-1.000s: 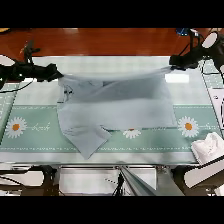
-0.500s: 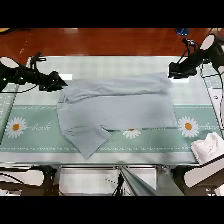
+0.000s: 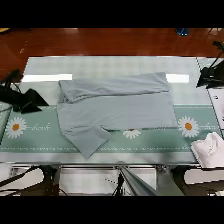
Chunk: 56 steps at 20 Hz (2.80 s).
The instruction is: Fold the shirts.
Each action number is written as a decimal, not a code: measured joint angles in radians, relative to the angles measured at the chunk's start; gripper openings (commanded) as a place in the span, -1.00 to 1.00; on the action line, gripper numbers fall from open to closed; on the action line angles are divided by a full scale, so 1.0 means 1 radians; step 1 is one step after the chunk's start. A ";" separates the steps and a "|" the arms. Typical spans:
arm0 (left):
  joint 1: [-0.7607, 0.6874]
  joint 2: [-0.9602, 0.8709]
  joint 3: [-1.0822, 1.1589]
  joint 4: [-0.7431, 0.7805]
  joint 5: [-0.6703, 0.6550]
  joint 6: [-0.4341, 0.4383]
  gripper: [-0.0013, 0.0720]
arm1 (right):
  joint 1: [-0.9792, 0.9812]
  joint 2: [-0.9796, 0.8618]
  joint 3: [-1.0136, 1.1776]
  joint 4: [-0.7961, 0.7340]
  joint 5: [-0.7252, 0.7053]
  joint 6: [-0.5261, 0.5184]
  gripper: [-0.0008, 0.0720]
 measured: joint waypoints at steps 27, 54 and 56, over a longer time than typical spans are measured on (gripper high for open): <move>-0.303 0.148 -0.614 -0.246 0.489 -0.006 -0.91 | -0.221 0.288 -0.530 0.226 -0.312 -0.088 0.40; -0.307 0.150 -0.599 -0.253 0.450 0.043 -0.91 | -0.102 0.293 -1.033 0.394 -0.600 -0.039 -0.60; -0.303 0.151 -0.583 -0.253 0.449 0.048 -0.91 | -0.072 0.291 -1.033 0.374 -0.621 -0.008 -0.92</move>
